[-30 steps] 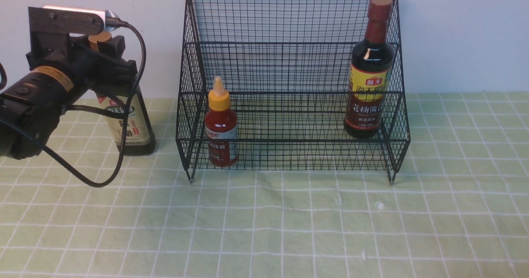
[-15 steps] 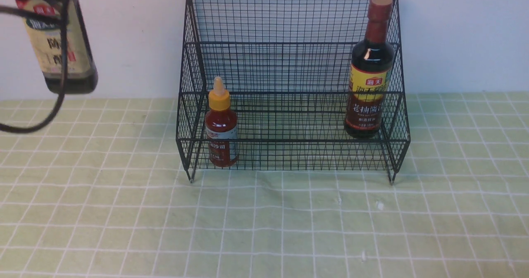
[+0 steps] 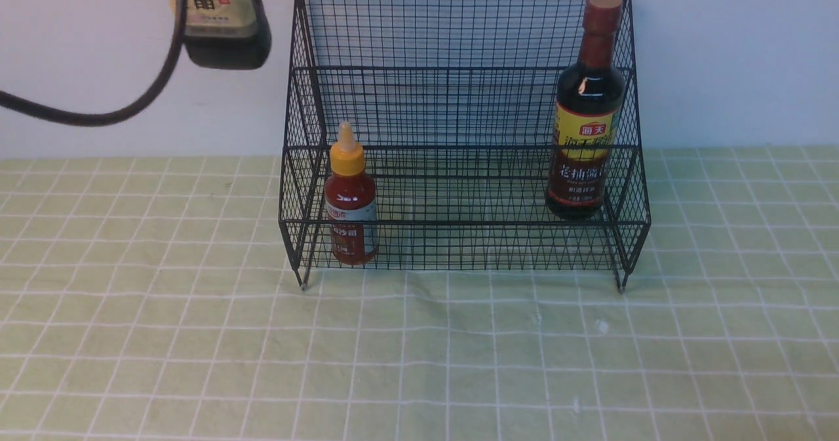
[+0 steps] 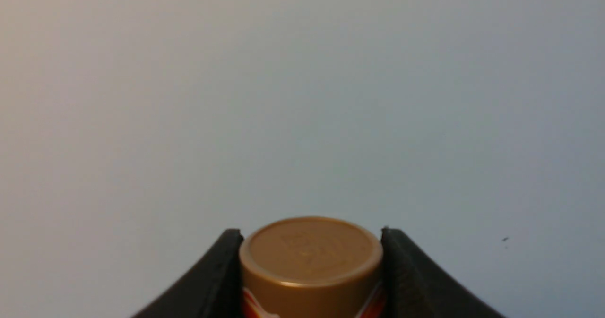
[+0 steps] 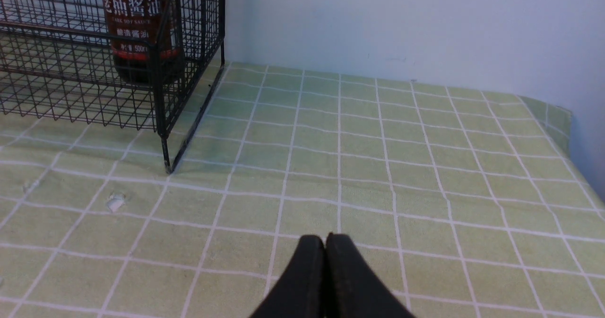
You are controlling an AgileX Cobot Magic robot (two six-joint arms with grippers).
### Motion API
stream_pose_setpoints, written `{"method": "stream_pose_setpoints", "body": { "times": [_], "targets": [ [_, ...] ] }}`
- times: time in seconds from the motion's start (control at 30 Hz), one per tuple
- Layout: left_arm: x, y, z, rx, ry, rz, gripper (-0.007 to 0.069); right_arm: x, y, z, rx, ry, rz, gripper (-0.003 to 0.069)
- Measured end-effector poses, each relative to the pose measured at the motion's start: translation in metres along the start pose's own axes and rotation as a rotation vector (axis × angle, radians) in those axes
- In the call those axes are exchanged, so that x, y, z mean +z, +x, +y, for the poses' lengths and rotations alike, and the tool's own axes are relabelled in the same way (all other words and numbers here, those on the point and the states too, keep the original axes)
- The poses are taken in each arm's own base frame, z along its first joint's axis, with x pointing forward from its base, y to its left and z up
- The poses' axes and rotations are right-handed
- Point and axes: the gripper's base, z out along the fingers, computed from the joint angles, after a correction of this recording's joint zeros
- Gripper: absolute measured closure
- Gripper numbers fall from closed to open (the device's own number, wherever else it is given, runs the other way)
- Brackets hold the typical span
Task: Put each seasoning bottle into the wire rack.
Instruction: Use the left arm to put the condiment bottle back on the shelf
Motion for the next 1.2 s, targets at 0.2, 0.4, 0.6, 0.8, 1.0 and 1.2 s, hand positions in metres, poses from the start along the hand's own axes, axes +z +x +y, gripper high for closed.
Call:
{"method": "stream_pose_setpoints", "body": {
  "times": [0.2, 0.4, 0.6, 0.8, 1.0, 1.2],
  "targets": [
    [0.024, 0.025, -0.021, -0.017, 0.059, 0.054, 0.0305, 0.0, 0.0, 0.0, 0.0, 0.0, 0.0, 0.0671],
    [0.045, 0.058, -0.032, -0.026, 0.085, 0.122, 0.0305, 0.0, 0.0, 0.0, 0.0, 0.0, 0.0, 0.0671],
    [0.061, 0.086, -0.033, -0.026, 0.085, 0.175, 0.0305, 0.0, 0.0, 0.0, 0.0, 0.0, 0.0, 0.0671],
    [0.069, 0.117, -0.033, -0.031, 0.068, 0.288, 0.0305, 0.0, 0.0, 0.0, 0.001, 0.0, 0.0, 0.0671],
    [0.069, 0.137, -0.03, -0.025, 0.034, 0.429, 0.0305, 0.0, 0.0, 0.0, 0.001, 0.0, 0.0, 0.0671],
    [0.064, 0.146, -0.027, -0.029, 0.001, 0.539, 0.0305, 0.0, 0.0, 0.0, 0.001, 0.0, 0.0, 0.0671]
  ]
}}
